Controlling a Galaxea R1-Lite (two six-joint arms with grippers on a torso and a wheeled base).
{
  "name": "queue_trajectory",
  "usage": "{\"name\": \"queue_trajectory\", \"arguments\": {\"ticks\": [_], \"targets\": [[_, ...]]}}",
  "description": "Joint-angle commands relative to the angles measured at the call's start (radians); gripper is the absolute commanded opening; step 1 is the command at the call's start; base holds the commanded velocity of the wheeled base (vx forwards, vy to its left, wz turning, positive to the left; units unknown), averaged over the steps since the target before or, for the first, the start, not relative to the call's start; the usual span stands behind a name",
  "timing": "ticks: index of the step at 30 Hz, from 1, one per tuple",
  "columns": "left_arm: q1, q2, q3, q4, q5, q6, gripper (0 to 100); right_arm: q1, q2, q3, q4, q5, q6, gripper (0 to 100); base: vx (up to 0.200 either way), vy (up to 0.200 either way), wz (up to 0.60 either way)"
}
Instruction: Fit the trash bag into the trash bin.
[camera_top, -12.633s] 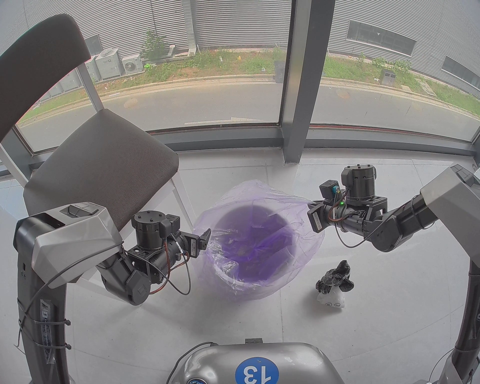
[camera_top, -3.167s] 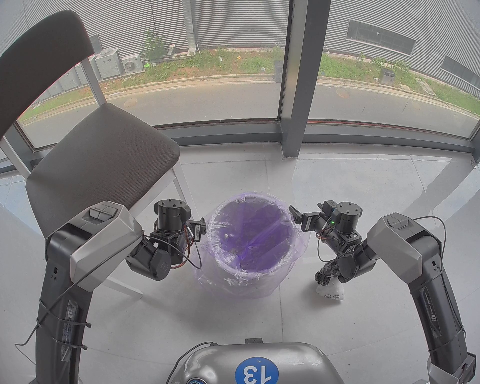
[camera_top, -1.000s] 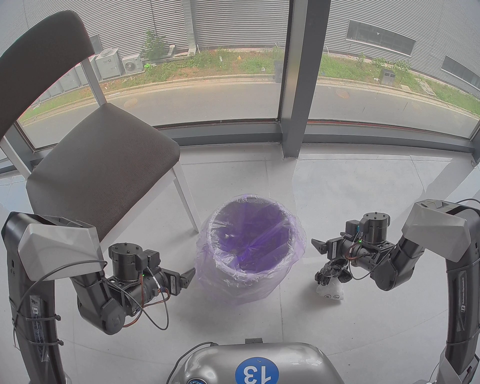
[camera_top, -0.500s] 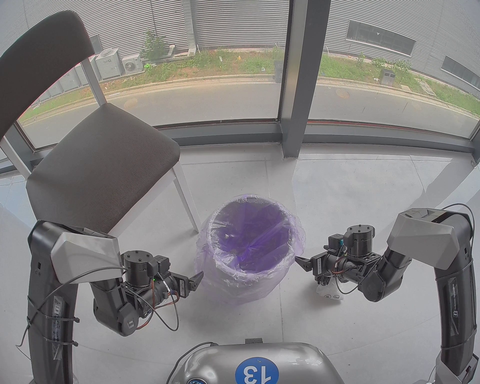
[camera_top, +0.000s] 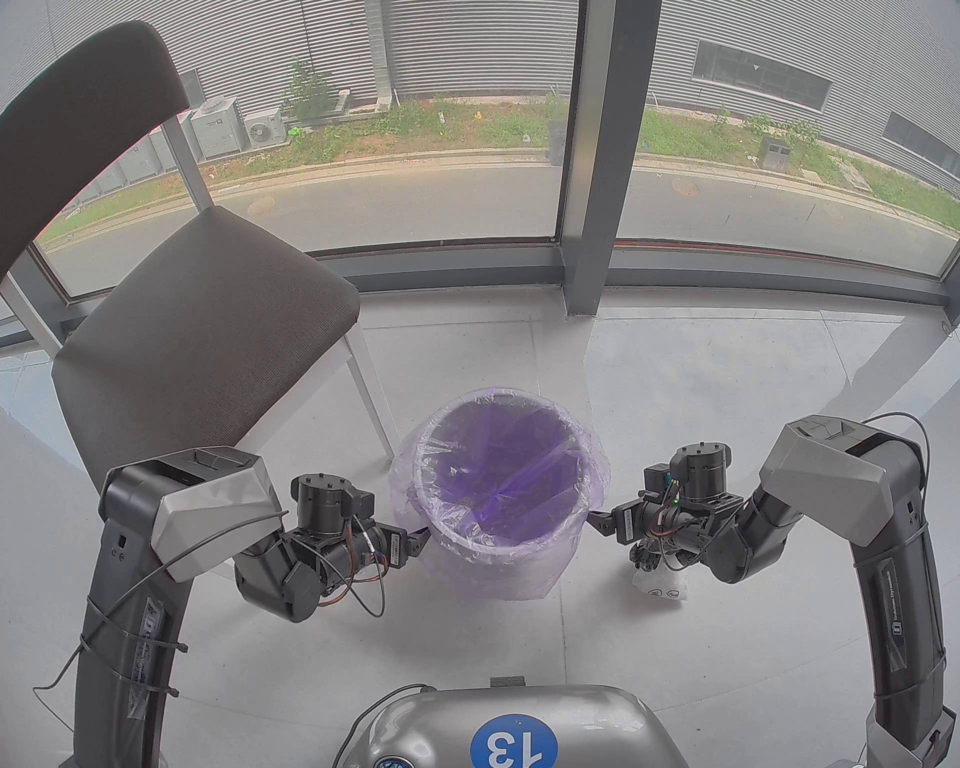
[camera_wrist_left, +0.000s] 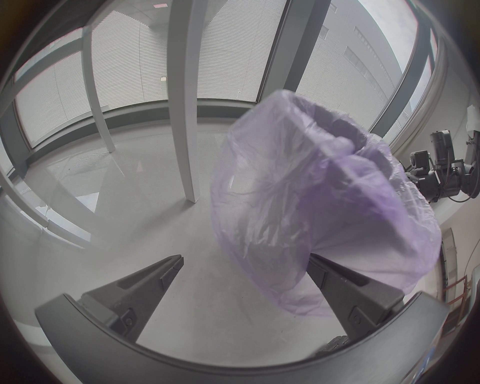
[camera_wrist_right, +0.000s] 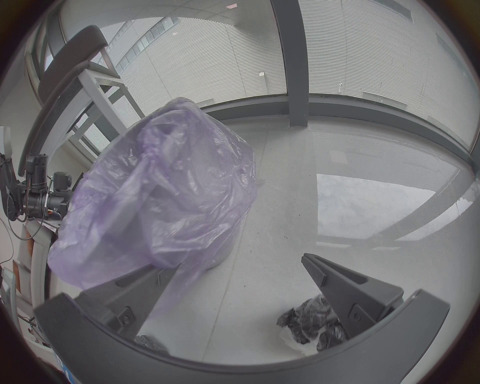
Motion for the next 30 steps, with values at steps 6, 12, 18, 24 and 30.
{"name": "queue_trajectory", "arguments": {"ticks": [6,12,18,24,30], "targets": [[0.009,0.115,-0.343,0.268,0.063,0.021,100,-0.032,0.098,-0.298,0.223,0.002,-0.005,100,0.0,0.0,0.0],[0.012,0.121,-0.392,0.359,0.067,0.041,100,-0.052,0.134,-0.38,0.293,0.002,-0.063,100,0.0,0.0,0.0],[0.018,0.109,-0.384,0.388,0.102,0.11,100,-0.075,0.16,-0.453,0.366,0.001,-0.102,100,0.0,0.0,0.0],[0.029,-0.016,-0.157,0.326,0.087,0.113,100,-0.078,0.109,-0.389,0.349,-0.002,-0.108,100,0.0,0.0,0.0],[0.064,-0.166,0.183,0.046,-0.002,0.119,100,-0.078,-0.044,-0.18,0.233,0.002,-0.106,100,0.0,0.0,0.0]]}}
